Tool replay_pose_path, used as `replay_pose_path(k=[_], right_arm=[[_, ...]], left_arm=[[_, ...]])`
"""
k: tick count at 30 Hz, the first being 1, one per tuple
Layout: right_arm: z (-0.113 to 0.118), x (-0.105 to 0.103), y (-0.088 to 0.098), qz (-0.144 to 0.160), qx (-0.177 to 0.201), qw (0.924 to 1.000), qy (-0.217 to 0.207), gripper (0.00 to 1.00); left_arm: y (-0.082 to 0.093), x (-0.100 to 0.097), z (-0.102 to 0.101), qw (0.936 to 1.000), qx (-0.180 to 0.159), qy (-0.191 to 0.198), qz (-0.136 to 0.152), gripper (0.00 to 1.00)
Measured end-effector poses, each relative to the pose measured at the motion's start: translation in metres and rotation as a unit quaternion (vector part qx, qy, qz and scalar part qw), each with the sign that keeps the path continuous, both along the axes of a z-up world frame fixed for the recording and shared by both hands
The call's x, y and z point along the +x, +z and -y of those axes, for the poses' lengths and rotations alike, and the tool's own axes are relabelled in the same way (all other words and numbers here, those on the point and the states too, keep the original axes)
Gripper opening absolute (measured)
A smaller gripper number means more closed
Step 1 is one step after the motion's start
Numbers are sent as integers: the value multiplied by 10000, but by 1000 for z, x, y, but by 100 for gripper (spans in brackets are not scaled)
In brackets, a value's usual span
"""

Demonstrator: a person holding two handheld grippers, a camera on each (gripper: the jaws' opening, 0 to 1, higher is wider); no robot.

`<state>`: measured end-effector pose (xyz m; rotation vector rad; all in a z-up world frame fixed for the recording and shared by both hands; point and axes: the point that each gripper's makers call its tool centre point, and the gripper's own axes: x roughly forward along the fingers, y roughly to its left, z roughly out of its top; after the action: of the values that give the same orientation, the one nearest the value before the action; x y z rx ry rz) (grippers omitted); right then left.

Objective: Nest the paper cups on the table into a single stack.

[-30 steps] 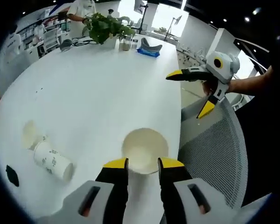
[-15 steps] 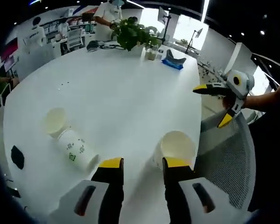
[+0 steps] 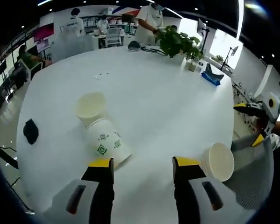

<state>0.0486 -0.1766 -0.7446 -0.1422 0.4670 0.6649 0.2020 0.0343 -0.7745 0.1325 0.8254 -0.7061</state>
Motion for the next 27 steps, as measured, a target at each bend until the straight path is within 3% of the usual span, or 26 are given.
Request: replay_pose_path(k=[3,7,12,18,27], right_arm=[[1,0,-1,-1,5,10000,-5,82],[1,1,-1,-7,-7,10000,-15,82],[1,1,-1,-14,-8,10000,-27,81],[0,0,0,-26,-18,10000,-30,81],[0,0,0,-20,-19,10000,-60,81]], left_arm=[[-6,9,-7,9996,6,293,11,53],[-10,18,-15,9970,-7,755,163,63],[-17,20,-16,9925,-181,1208,-43,60],[-28,30,-17,9867,-279,1599,-99,57],[-43,43,-18,9821,-250,1863,-122,53]])
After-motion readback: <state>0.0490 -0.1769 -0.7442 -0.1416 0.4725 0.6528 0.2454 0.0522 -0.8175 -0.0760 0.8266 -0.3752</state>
